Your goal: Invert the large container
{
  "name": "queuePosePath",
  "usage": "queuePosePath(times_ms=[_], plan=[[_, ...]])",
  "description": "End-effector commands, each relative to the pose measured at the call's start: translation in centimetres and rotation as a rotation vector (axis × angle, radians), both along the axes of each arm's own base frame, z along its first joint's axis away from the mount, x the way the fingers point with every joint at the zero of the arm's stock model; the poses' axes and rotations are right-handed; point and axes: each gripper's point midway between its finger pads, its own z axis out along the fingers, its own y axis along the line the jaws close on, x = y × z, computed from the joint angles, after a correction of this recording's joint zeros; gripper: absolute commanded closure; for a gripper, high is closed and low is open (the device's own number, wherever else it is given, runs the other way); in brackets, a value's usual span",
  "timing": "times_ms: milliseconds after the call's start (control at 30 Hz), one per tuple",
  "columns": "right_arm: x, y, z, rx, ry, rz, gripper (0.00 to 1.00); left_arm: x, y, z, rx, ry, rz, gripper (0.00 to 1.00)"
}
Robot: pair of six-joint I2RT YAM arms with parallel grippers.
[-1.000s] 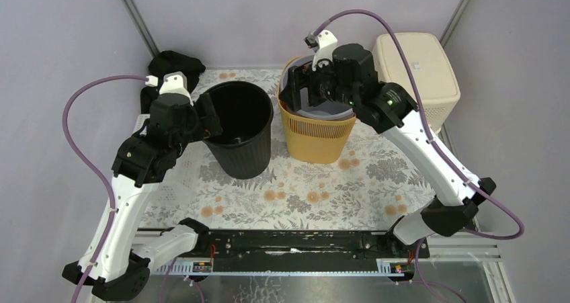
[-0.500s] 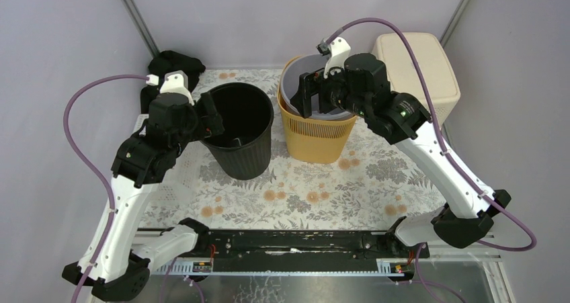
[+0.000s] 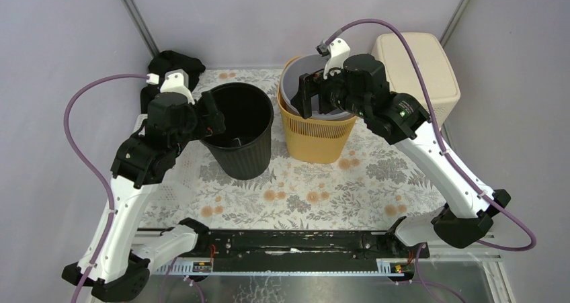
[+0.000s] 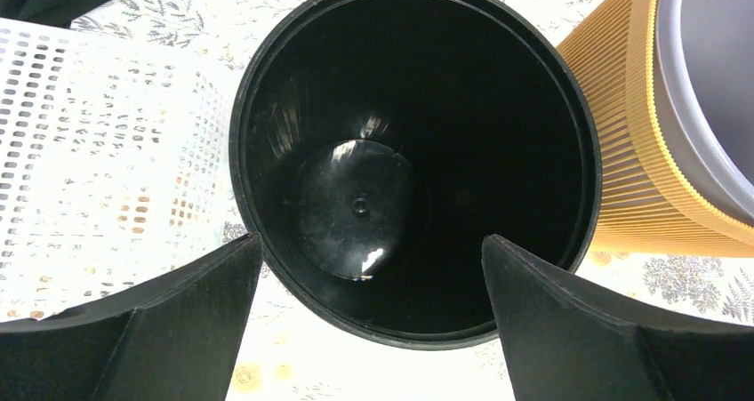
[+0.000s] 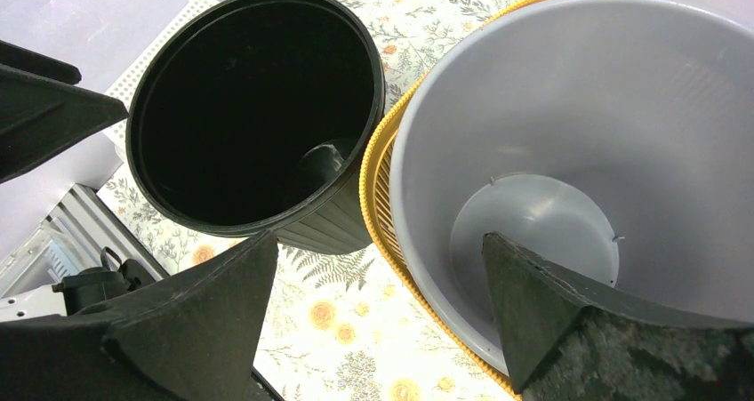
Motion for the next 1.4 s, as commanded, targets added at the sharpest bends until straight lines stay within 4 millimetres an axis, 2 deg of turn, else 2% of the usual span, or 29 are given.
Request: queuePosePath(times_ms=[0,300,667,933,1167,1367], plan=[[-0.2,-0.9,1.5,0.018,-0.05,-0.017,0.09,0.6,-0.4,1.2,-0.02,-0.059,-0.021,0.0],[-0.3,-1.2,1.6,0.018,-0.053,-0.023,0.08,0.7,-0.5,1.2,-0.03,-0.056,-0.017,0.0],[0.4,-0.8,1.9,0.015,-0.066,-0.03,0.01,1.0,-0.8,2.0,-0.017,-0.086,-0.043,0.0],[1.4,0.4,0.4,-0.003,-0.039,-0.022,0.01,1.2,-1.3,1.3,-0.019,-0.08,-0.07,0.0],[1.6,1.6,0.5,0.042,0.009,-0.003,0.01,1.6,-1.5,0.9,-0.025,-0.068,-0.068,0.0],[1.4,1.2,0.9,0.106,0.061,-0.058,0.01,1.8,-1.7,0.5,-0.043,-0.061,-0.058,0.0]])
